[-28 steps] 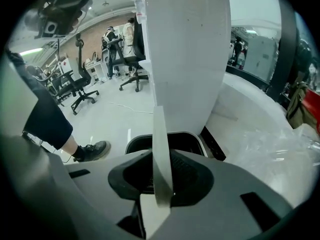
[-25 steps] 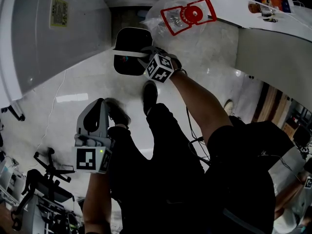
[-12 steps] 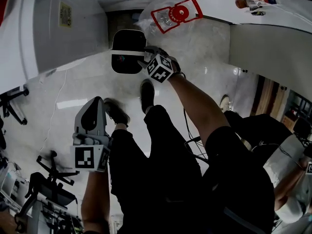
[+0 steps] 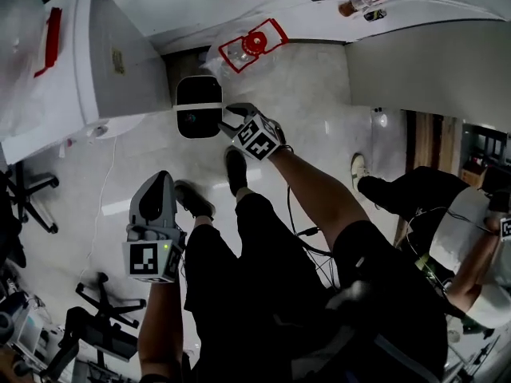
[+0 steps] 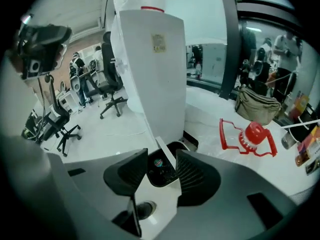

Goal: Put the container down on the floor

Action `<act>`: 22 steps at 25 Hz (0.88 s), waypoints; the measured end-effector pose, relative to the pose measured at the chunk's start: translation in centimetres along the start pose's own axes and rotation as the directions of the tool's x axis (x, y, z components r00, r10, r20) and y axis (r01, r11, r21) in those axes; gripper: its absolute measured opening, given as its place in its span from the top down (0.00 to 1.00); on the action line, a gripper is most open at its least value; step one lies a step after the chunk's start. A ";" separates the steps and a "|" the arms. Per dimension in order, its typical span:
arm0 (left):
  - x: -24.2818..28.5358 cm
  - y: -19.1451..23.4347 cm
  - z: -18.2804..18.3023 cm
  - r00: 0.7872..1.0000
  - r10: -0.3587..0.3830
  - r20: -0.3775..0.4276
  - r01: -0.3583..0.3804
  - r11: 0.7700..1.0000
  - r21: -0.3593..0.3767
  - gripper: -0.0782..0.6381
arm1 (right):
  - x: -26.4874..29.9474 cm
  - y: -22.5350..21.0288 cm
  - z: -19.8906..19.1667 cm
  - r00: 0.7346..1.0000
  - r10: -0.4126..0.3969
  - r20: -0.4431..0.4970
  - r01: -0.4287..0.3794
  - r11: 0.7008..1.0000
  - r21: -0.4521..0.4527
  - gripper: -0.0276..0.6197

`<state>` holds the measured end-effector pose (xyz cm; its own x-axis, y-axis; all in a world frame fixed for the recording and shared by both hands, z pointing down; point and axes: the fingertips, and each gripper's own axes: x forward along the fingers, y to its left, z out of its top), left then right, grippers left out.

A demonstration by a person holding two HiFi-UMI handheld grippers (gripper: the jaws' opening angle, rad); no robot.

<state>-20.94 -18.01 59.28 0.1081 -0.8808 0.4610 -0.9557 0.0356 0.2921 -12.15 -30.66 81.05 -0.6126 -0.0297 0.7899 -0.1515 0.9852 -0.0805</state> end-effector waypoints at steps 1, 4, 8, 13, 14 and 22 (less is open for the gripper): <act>-0.5 -0.3 0.6 1.000 -0.005 0.004 0.005 1.000 0.005 0.87 | -1.1 0.3 0.6 1.000 -0.007 0.013 0.007 1.000 0.019 0.70; -1.8 -1.1 2.4 1.000 -0.024 0.014 0.024 0.999 0.025 0.87 | -4.6 0.9 2.5 0.998 -0.026 0.060 0.022 0.997 0.076 0.70; -3.6 -1.8 4.3 0.998 -0.049 0.043 0.047 0.997 0.059 0.87 | -9.1 1.5 5.5 0.990 -0.076 0.123 0.058 0.988 0.143 0.71; -5.8 -3.5 7.9 0.994 -0.077 0.081 0.069 0.993 0.098 0.87 | -15.5 1.1 10.1 0.963 -0.170 0.211 0.114 0.961 0.252 0.76; -6.2 -3.8 8.8 0.992 -0.085 0.095 0.074 0.991 0.112 0.88 | -16.7 1.0 11.1 0.956 -0.183 0.231 0.117 0.955 0.271 0.77; -8.6 -4.8 13.2 0.979 -0.136 0.152 0.114 0.983 0.146 0.87 | -25.1 2.4 18.2 0.890 -0.241 0.387 0.124 0.945 0.302 0.85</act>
<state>-20.86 -16.85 42.86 0.1940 -0.9390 0.2841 -0.9669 -0.1340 0.2173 -11.21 -30.65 49.97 -0.8092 -0.3290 0.4868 -0.4536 0.8764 -0.1618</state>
